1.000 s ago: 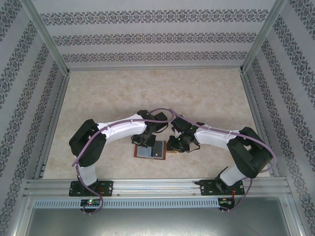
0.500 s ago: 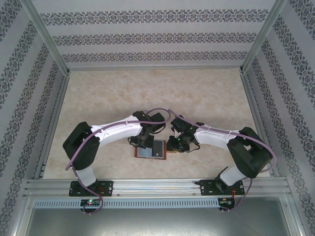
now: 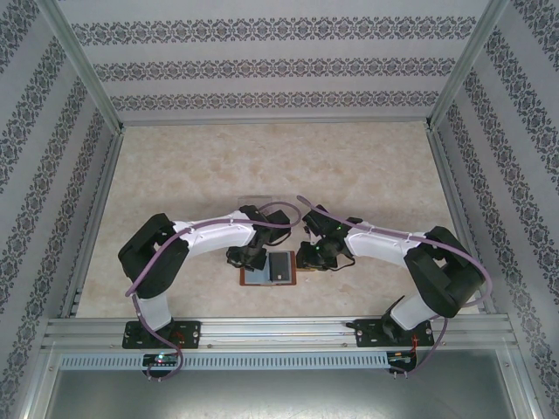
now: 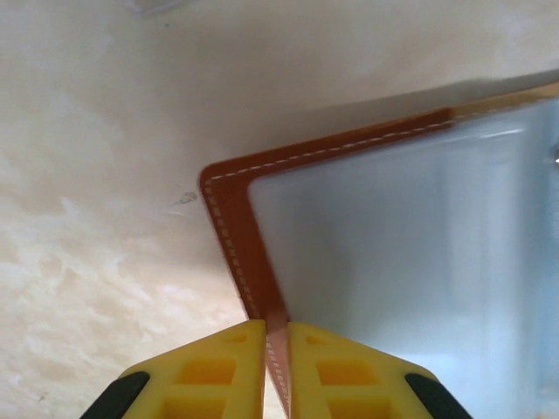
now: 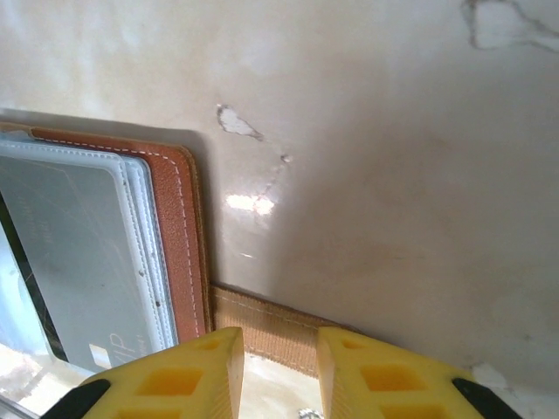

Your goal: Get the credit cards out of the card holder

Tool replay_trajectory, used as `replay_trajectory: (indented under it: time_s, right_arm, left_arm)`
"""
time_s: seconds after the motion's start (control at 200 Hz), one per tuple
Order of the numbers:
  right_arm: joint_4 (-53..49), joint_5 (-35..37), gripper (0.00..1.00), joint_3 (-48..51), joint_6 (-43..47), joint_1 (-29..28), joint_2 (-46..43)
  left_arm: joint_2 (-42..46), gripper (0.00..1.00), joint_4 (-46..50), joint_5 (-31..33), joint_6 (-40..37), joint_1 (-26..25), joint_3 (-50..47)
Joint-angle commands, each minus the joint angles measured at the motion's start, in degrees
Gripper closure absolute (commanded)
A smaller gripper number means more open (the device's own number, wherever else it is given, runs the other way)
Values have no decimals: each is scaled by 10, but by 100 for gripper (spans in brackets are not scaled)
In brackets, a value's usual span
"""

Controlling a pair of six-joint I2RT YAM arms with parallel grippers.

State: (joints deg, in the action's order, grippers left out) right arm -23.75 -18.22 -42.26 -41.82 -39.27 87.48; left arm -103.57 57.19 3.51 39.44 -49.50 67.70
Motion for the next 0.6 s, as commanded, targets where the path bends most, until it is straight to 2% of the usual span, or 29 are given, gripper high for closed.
replay_trajectory:
  time_s: [0.0, 0.14, 0.245, 0.44, 0.595]
  right_arm:
    - [-44, 32, 69, -3, 0, -4, -18]
    - [-52, 31, 67, -10, -4, -5, -34]
    - [-53, 27, 67, -16, -8, -6, -38]
    - [-40, 15, 67, -29, -20, -13, -36]
    - [-15, -3, 66, -36, -34, -24, -20]
  left_arm:
    - [20, 84, 34, 26, 1, 3, -9]
    - [48, 83, 33, 24, -1, 8, -13]
    - [86, 79, -4, 10, 1, 9, -23]
    - [142, 76, -103, -55, 19, 14, -59]
    - [160, 72, -210, -129, 48, 24, -100]
